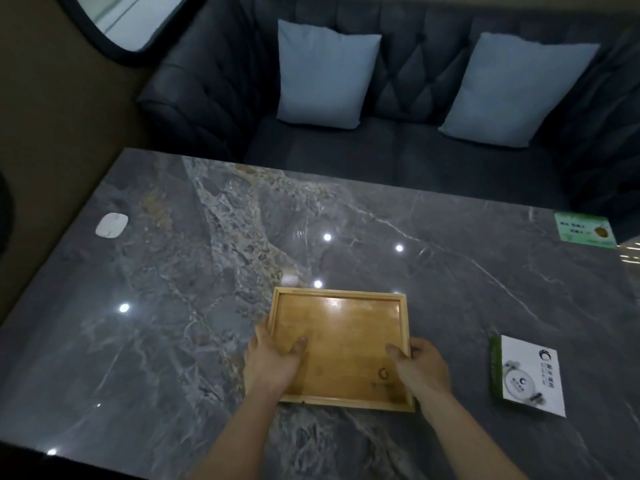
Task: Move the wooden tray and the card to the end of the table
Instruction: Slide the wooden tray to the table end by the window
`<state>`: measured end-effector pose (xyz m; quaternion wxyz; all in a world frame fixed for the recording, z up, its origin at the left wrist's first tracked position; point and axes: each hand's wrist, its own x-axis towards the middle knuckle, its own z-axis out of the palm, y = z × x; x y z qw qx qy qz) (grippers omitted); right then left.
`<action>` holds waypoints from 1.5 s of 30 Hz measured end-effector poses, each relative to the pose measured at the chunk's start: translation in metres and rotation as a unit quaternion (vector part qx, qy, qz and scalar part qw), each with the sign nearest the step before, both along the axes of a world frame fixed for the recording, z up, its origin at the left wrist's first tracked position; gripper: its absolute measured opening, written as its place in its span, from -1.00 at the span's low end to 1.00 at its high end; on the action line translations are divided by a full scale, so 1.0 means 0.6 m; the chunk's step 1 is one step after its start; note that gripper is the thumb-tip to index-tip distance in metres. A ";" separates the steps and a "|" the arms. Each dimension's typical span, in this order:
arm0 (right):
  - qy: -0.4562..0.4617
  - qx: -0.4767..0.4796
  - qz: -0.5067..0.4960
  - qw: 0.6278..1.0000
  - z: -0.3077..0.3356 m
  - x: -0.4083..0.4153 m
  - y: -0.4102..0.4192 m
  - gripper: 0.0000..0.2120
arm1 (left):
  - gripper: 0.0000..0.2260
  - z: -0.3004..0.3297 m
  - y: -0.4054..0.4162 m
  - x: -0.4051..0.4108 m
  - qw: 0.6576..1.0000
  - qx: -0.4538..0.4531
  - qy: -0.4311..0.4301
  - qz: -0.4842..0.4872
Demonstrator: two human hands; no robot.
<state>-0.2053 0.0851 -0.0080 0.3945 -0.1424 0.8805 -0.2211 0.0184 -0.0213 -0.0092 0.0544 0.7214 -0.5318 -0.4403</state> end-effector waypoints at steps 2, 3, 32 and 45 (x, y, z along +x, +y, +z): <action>0.010 0.001 0.028 1.000 0.013 0.016 -0.032 -0.80 | -0.20 0.004 -0.014 0.028 1.000 -0.004 0.012 0.027; 0.018 -0.004 0.043 0.999 0.020 0.028 -0.053 -0.80 | -0.21 0.007 -0.023 0.046 0.999 -0.010 0.020 0.046; 0.121 -0.077 0.497 0.856 0.040 0.657 -0.800 -0.59 | -0.64 -0.046 -0.329 0.576 0.864 -0.067 0.088 0.491; 0.101 -0.093 0.508 0.851 -0.051 0.675 -0.896 -0.41 | -0.51 -0.076 -0.409 0.566 0.850 -0.093 0.026 0.518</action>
